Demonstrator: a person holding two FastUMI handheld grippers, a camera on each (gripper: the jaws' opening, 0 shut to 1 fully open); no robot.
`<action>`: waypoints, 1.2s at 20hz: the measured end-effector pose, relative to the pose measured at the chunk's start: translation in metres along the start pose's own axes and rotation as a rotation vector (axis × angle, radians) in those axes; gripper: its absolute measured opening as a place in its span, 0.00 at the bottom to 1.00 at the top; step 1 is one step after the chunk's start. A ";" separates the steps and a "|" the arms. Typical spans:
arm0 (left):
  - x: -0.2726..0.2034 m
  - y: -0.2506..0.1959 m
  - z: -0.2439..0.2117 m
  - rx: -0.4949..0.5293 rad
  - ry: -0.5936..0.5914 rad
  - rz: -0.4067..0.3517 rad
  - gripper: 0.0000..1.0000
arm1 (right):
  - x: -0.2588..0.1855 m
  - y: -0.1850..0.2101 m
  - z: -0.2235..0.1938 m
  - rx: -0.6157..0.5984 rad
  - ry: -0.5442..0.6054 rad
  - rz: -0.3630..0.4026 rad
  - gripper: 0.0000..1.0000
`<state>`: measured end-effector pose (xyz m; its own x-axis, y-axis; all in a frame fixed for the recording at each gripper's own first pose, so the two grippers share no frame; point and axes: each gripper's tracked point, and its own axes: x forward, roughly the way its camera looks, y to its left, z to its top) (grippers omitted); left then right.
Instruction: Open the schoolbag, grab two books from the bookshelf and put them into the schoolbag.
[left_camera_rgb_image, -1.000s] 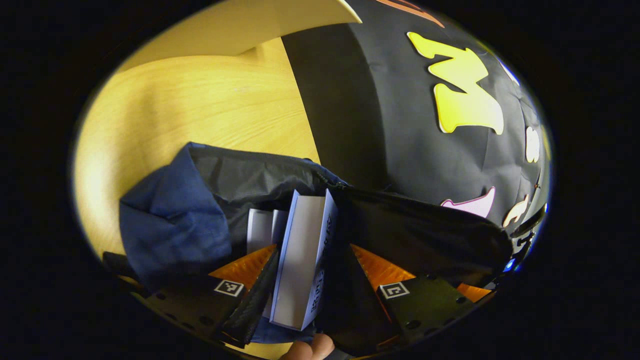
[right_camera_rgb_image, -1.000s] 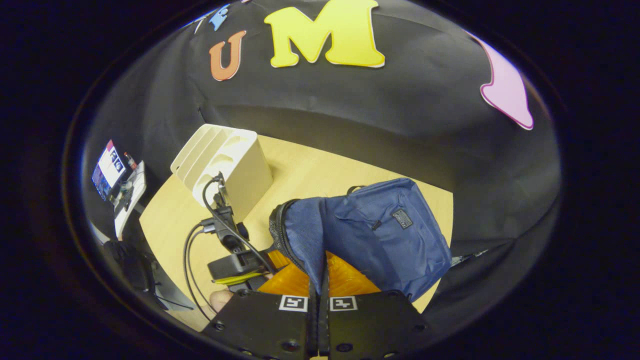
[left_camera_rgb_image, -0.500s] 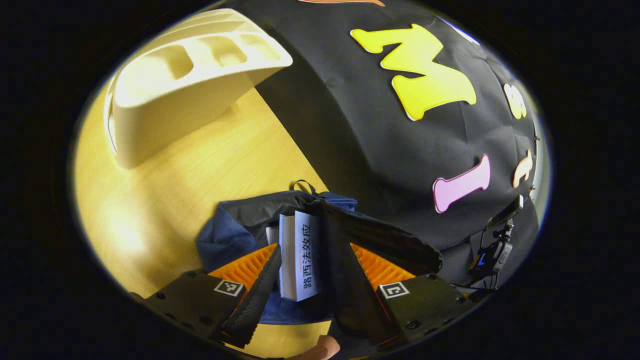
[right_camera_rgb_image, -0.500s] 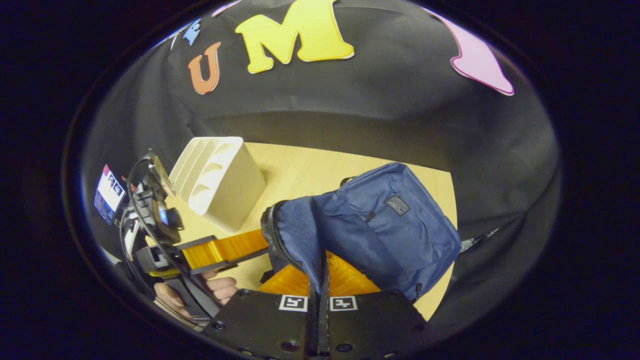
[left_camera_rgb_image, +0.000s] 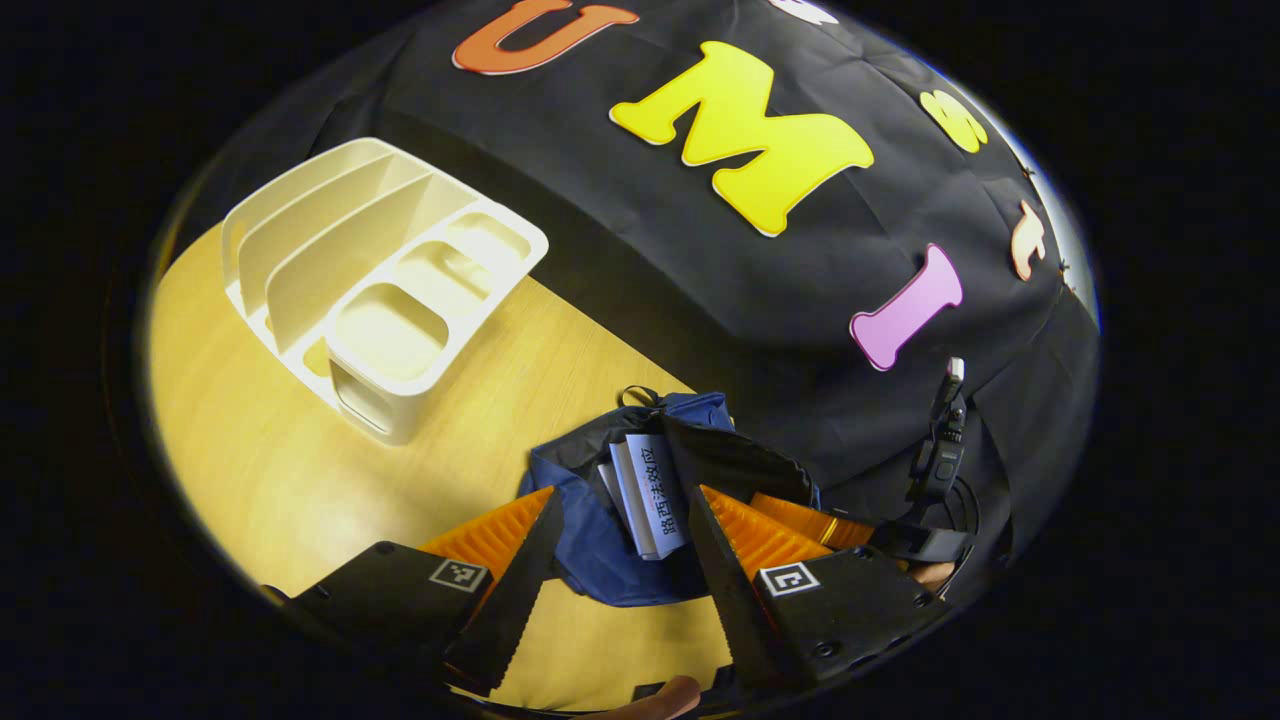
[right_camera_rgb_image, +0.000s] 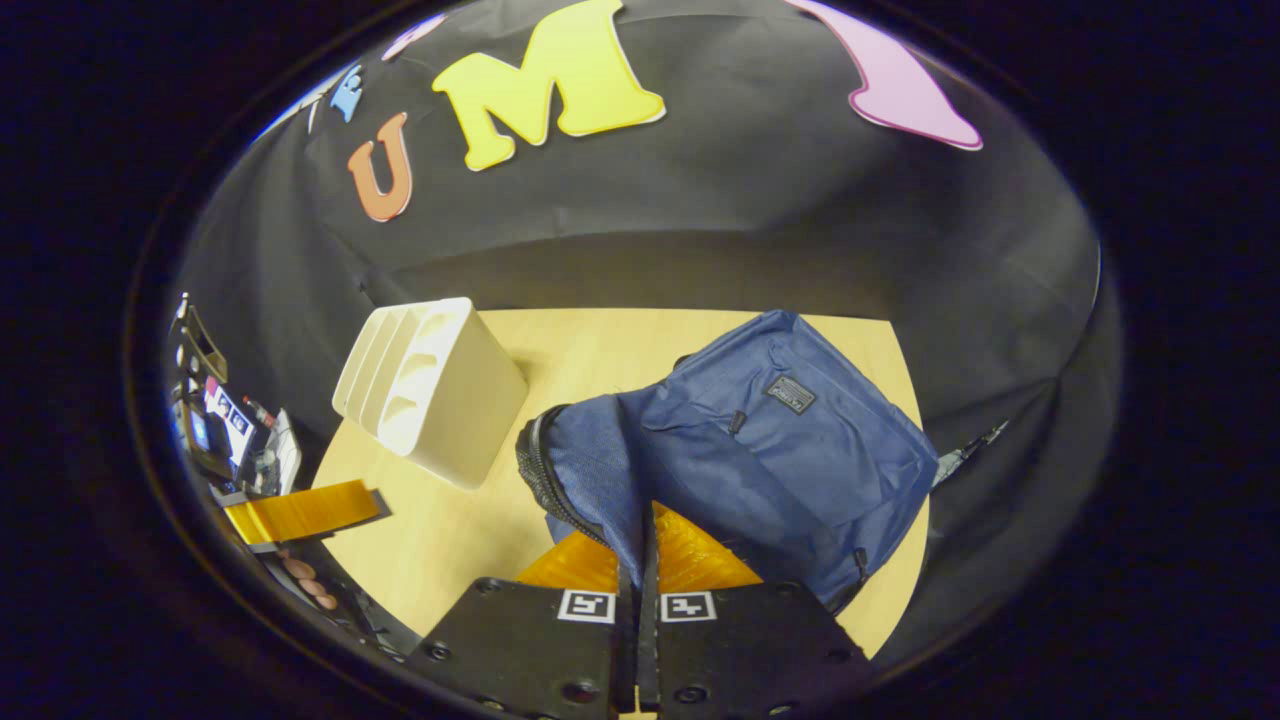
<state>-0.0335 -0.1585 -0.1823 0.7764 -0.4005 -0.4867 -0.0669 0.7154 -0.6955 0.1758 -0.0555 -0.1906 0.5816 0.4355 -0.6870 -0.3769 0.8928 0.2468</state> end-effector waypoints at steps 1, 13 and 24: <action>-0.007 0.000 0.010 0.027 -0.006 0.003 0.83 | 0.001 0.001 -0.002 0.017 -0.008 -0.013 0.02; -0.120 0.062 0.177 0.383 -0.243 0.130 0.83 | 0.018 0.034 -0.034 0.017 -0.090 -0.250 0.02; -0.198 0.106 0.248 0.581 -0.378 0.298 0.82 | -0.021 0.081 -0.045 0.043 -0.250 -0.238 0.83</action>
<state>-0.0388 0.1386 -0.0289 0.9463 0.0062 -0.3231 -0.0478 0.9915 -0.1210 0.1005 0.0021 -0.1872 0.8101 0.2245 -0.5417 -0.1816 0.9744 0.1324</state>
